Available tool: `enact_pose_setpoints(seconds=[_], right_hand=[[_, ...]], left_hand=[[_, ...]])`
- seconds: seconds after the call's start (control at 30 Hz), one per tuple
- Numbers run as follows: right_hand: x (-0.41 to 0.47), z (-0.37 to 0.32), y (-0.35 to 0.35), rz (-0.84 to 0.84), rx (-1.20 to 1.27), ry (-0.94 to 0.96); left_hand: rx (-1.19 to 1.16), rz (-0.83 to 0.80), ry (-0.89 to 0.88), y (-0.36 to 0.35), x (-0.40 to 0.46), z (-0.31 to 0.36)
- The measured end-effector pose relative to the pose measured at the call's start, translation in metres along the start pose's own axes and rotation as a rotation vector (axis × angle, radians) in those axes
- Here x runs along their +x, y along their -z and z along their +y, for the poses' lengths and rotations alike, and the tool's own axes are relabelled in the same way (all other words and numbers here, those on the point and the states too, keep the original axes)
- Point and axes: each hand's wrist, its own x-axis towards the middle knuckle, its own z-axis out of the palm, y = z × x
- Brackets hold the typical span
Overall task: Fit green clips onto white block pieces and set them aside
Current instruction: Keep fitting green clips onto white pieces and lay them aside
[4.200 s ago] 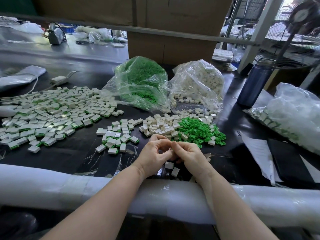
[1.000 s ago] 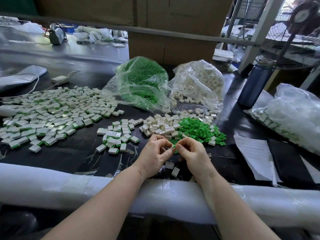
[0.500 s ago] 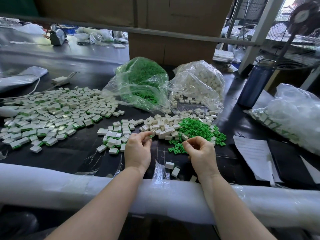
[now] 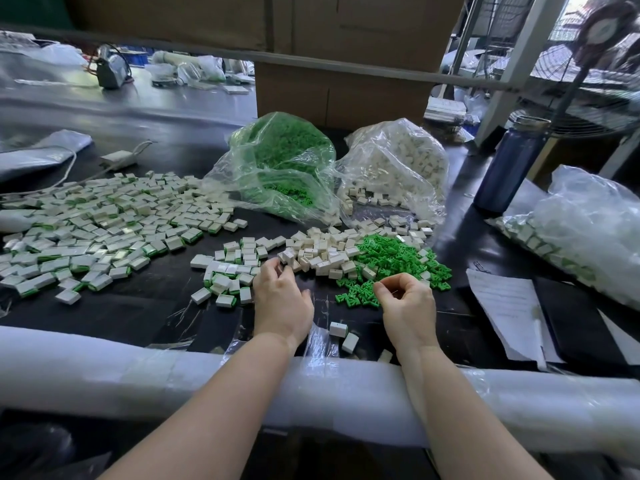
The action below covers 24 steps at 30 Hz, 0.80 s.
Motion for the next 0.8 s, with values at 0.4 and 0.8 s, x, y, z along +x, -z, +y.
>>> enact_pose_setpoints(seconds=[0.4,0.8], right_hand=[[0.001,0.000,-0.002,-0.005,-0.041,0.020],[0.000,-0.001,-0.002,-0.009,-0.074,0.036]], left_hand=[[0.122,-0.090,-0.421,-0.011,0.002,0.003],[-0.014,0.018,-0.371,-0.008,0.000,0.004]])
